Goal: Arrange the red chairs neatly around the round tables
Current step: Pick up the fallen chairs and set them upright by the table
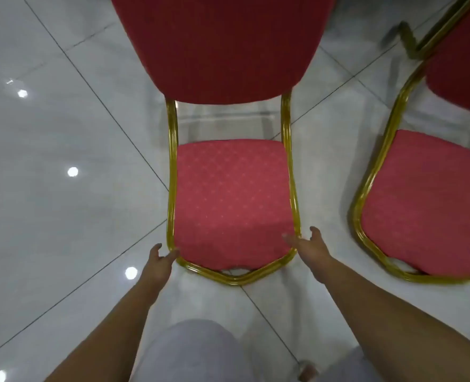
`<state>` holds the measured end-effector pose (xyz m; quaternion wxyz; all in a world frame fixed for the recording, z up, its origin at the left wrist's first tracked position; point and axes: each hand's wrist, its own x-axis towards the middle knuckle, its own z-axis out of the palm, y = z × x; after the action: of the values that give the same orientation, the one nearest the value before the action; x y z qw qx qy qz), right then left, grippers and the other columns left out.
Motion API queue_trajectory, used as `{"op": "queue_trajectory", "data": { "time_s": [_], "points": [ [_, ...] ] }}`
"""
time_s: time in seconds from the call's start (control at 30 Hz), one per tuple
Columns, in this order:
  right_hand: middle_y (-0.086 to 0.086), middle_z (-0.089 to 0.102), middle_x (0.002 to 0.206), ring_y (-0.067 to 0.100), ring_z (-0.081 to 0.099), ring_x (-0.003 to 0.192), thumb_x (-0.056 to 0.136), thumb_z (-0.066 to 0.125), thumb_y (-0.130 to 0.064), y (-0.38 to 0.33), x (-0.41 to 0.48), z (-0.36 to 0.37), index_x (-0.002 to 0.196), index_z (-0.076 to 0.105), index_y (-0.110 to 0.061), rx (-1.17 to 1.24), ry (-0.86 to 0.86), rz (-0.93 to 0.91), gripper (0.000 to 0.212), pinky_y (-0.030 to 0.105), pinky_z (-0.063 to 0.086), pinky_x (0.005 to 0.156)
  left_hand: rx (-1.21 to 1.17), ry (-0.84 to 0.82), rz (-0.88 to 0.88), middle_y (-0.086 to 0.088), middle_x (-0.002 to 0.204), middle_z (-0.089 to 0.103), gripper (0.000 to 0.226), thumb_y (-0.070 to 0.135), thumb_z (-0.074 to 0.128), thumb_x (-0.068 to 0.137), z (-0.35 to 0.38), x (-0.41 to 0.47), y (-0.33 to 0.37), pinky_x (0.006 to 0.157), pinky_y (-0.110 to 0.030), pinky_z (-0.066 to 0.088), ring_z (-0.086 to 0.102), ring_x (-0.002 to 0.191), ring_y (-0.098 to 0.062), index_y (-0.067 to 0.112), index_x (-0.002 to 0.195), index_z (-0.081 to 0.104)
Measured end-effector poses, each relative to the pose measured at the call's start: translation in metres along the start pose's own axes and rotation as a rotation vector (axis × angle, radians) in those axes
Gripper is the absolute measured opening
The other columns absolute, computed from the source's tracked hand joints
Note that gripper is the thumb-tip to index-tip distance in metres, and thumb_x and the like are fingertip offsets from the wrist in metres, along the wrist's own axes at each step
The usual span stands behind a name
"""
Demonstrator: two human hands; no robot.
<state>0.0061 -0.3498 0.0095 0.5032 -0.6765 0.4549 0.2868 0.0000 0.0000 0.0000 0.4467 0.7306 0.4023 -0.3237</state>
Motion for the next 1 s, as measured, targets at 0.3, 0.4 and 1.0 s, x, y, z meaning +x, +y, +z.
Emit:
{"op": "queue_trajectory", "data": {
  "time_s": [0.3,0.4,1.0],
  "points": [
    [0.010,0.072,0.093,0.024,0.071,0.075,0.082,0.079,-0.024,0.003,0.074,0.026,0.115,0.064,-0.004,0.304,-0.011,0.075,0.042,0.029,0.056,0.057,-0.300,-0.019,-0.032,-0.013,0.124,0.063,0.040,0.032,0.052,0.102,0.027,0.081,-0.023,0.081,-0.046,0.053,0.061,0.108,-0.031,0.014,0.137,0.049],
    [0.014,0.073,0.095,0.029,0.073,0.077,0.083,0.078,-0.024,-0.012,0.026,0.007,0.110,0.065,-0.004,0.250,-0.070,0.137,0.036,0.039,0.062,0.066,-0.248,-0.013,-0.039,-0.013,0.120,0.064,0.039,0.031,0.052,0.102,-0.002,0.033,-0.013,0.084,-0.048,0.053,0.062,0.103,-0.030,0.015,0.137,0.051],
    [0.011,0.063,0.097,0.027,0.058,0.085,0.093,0.069,-0.022,-0.204,-0.443,-0.180,0.097,0.056,-0.012,-0.010,-0.084,0.209,0.017,0.042,0.051,0.078,-0.438,-0.101,-0.084,-0.010,0.104,0.065,0.016,0.027,0.059,0.098,-0.220,-0.440,0.196,0.071,-0.037,0.053,0.059,0.090,-0.025,0.017,0.111,0.060]
  ]
}}
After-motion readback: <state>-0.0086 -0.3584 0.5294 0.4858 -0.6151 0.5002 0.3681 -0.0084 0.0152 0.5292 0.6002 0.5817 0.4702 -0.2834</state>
